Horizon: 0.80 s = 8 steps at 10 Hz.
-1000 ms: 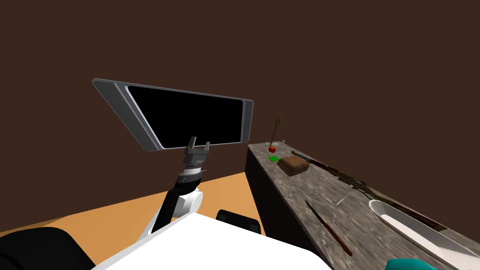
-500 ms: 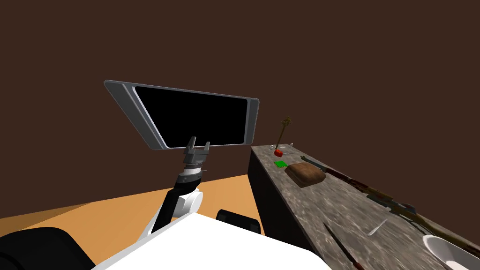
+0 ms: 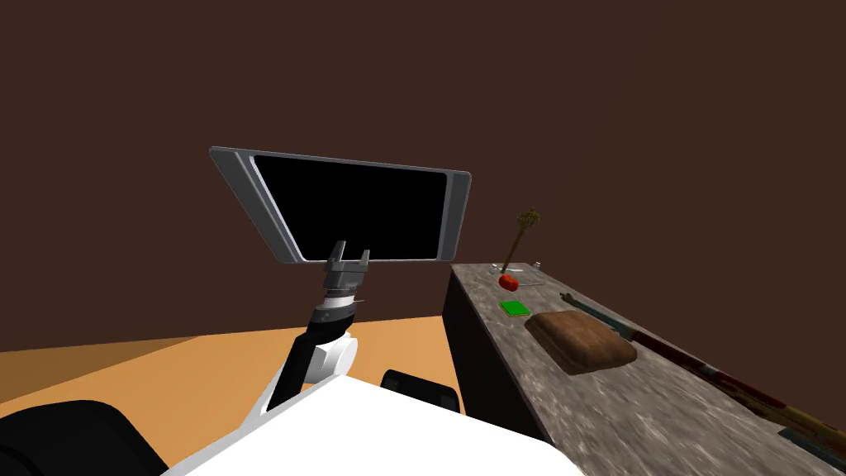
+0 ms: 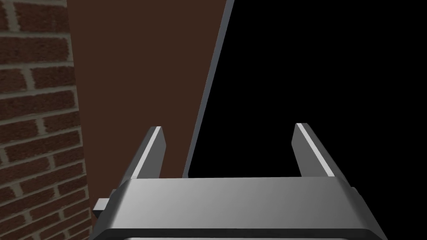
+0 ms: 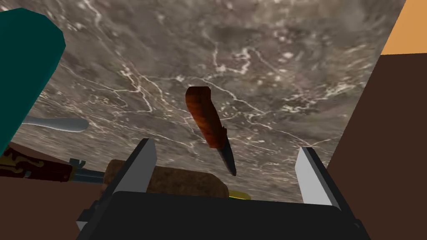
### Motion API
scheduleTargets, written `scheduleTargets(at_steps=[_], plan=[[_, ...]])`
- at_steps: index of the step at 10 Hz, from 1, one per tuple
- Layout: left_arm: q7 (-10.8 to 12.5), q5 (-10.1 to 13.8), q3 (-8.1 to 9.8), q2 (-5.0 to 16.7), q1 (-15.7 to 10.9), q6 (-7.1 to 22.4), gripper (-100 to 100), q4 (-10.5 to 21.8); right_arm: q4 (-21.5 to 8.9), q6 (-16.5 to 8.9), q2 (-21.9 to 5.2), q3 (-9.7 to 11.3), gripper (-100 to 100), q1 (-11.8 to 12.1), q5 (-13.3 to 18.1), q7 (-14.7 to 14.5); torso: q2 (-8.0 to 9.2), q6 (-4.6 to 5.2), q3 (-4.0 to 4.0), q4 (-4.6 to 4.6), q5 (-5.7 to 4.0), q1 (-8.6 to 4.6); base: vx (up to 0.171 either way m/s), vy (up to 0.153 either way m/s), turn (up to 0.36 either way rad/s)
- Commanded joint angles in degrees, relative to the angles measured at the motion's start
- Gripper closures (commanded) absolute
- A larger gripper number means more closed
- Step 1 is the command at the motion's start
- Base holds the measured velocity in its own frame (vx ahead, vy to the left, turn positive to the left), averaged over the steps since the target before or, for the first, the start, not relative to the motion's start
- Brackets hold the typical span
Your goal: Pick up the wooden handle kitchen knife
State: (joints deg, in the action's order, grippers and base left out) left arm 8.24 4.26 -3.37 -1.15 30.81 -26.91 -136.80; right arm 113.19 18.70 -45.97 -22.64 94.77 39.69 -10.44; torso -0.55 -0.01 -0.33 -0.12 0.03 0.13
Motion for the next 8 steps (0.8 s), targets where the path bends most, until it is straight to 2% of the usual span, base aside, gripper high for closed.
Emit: scheduleTargets(at_steps=[1, 4, 8], plan=[[0.00, 0.00, 0.00, 0.00, 0.00, 0.00, 0, 0.00, -0.62, -0.50, -2.55, 1.25, -100, 2.50, 2.71, 0.01, 0.00, 0.00, 0.00, 0.00, 0.00, 0.00, 0.178, -0.033, 0.164], [0.00, 0.00, 0.00, 0.00, 0.00, 0.00, 0, 0.00, -2.11, 0.03, -6.27, 3.04, -100, 6.50, 6.85, -0.25, -0.02, 0.01, -0.02, -0.01, -0.01, -0.01, 0.150, -0.019, 0.178], [0.00, 0.00, 0.01, 0.00, 0.00, 0.00, 0, 0.00, -3.60, 1.10, -10.24, 5.77, -100, 10.47, 11.48, -0.57, 0.11, 0.04, 0.06, 0.03, -0.03, -0.08, 0.126, -0.046, 0.130]])
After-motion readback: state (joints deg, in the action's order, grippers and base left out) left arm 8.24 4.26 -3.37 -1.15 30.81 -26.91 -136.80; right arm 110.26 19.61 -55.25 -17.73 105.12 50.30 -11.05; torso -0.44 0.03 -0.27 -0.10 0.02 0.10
